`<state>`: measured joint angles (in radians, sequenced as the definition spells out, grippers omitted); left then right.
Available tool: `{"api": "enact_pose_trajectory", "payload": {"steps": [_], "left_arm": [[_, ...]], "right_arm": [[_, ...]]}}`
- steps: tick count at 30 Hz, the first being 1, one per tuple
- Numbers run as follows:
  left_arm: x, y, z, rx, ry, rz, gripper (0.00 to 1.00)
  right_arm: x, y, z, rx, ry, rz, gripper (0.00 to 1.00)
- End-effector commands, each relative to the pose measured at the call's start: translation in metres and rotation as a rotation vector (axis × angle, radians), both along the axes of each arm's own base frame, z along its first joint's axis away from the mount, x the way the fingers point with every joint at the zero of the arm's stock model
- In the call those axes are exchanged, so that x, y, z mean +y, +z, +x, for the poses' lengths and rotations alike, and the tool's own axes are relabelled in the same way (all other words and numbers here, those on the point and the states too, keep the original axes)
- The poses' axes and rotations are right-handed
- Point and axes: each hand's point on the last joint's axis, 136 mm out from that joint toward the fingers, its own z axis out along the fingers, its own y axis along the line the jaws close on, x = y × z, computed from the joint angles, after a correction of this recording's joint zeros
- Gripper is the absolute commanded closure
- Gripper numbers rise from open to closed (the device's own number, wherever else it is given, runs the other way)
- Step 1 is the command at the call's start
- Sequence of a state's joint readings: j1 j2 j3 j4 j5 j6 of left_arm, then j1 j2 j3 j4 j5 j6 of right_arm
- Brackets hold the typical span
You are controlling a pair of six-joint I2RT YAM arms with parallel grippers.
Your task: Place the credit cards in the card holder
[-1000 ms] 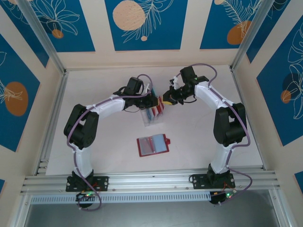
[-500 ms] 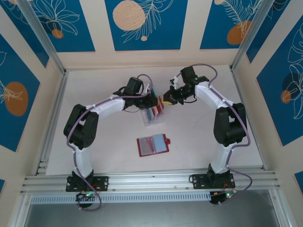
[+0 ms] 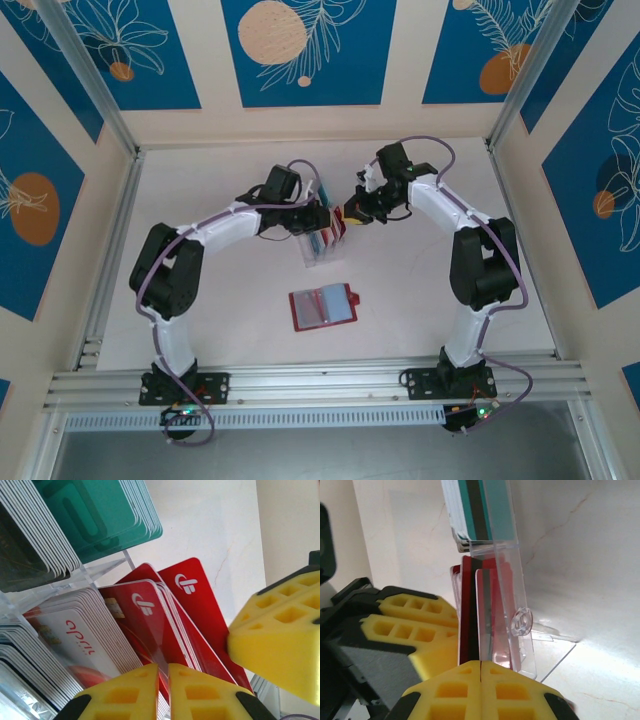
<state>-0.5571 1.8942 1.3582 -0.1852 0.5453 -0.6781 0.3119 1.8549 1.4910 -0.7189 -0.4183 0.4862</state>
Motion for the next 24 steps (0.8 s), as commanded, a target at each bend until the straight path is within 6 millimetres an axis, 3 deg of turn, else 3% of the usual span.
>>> {"api": "enact_pose_trajectory", "payload": {"steps": [1, 7, 17, 24], "left_arm": [[0.009, 0.016, -0.005, -0.018, 0.005, -0.003, 0.87], [0.017, 0.032, -0.009, -0.040, 0.005, -0.015, 0.86], [0.034, 0.034, -0.025, -0.043, 0.014, -0.014, 0.83], [0.047, 0.032, -0.043, -0.043, 0.014, 0.006, 0.81]], "right_arm": [[-0.003, 0.001, -0.009, 0.000, 0.001, -0.043, 1.00], [-0.015, 0.010, -0.006, -0.054, -0.032, -0.109, 1.00], [-0.023, 0.027, -0.007, -0.113, -0.068, -0.133, 1.00], [-0.025, 0.017, -0.009, -0.092, -0.069, -0.173, 1.00]]}}
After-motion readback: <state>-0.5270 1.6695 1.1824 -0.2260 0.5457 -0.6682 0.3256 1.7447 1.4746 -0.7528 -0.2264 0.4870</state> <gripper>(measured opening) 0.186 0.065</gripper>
